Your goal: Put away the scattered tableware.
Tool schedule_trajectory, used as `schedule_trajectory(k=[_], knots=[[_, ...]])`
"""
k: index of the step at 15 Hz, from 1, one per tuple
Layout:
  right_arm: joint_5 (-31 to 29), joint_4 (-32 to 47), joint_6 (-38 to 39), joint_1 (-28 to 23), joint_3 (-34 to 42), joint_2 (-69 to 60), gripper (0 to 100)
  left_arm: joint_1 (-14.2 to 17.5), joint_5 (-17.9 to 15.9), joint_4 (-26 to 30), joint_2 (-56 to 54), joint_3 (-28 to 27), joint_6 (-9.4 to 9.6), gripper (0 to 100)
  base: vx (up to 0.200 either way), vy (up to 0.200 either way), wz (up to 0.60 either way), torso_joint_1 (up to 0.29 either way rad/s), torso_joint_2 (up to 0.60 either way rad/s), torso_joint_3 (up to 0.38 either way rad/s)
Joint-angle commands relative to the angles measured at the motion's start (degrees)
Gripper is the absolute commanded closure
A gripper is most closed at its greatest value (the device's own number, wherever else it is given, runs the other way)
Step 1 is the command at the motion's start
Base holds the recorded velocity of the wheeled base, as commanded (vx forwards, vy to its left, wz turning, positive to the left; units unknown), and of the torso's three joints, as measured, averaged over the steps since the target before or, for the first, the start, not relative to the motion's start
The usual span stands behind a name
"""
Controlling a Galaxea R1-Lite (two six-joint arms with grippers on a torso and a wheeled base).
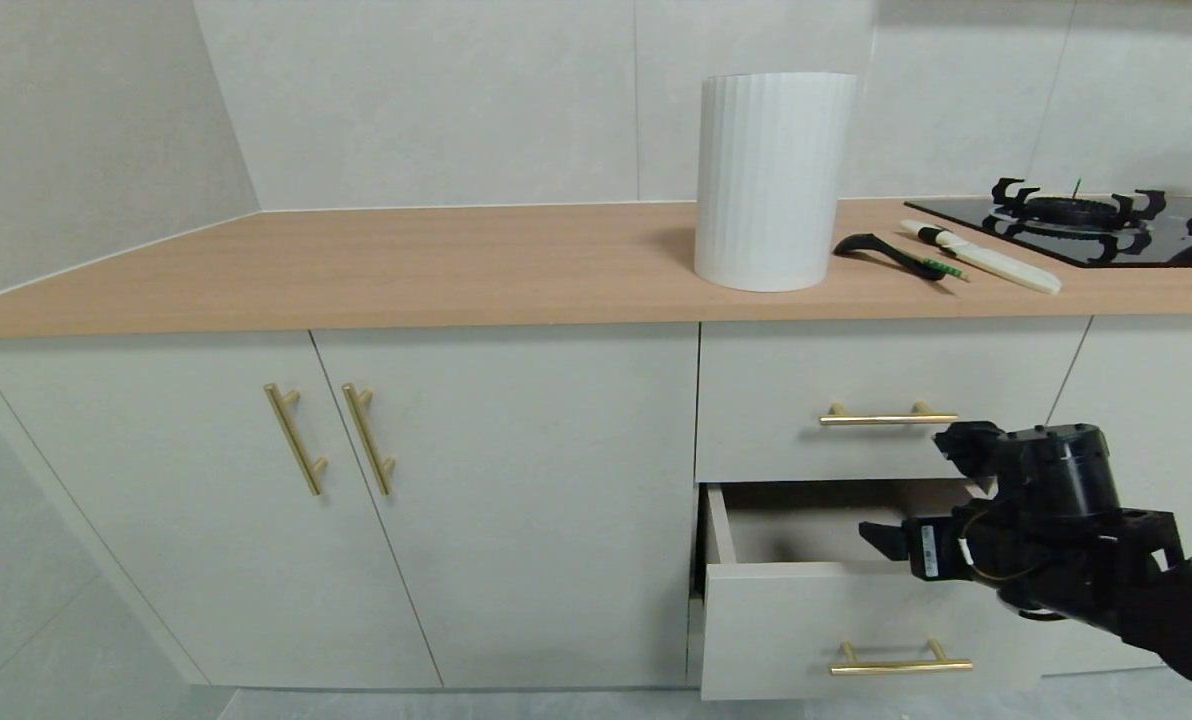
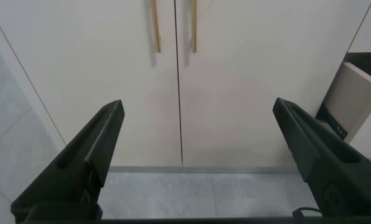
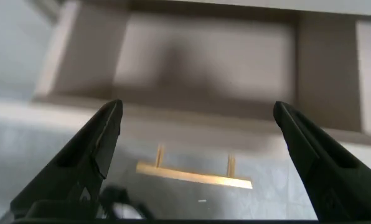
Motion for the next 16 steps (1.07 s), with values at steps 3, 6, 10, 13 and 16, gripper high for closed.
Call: schedule_trajectory(k=[3,6,10,13,16], knots=[[-2.94,-8.75,1.78,0.09,1.01,11.81,0,0.0,0.03,0.0,-0.02,0.0,-0.01,0,0.0,0.0,0.0,0.0,0.0,0.0],[-2.58,-8.84,1.51,0.09,1.97,11.01,0,0.0,0.03,0.0,-0.02,0.0,-0.01,0,0.0,0.0,0.0,0.0,0.0,0.0],[-2.32,-7.79,1.25,0.53,2.94,9.43,0,0.0,0.03,0.0,-0.02,0.0,-0.01,0,0.0,0.0,0.0,0.0,0.0,0.0],[-1.79,-3.3,0.55,0.8,2.94,6.36,0,0.0,0.03,0.0,-0.02,0.0,-0.01,0,0.0,0.0,0.0,0.0,0.0,0.0],[3.3,8.03,-0.6,0.8,2.06,-0.5,0,0.0,0.03,0.0,-0.02,0.0,-0.01,0,0.0,0.0,0.0,0.0,0.0,0.0]])
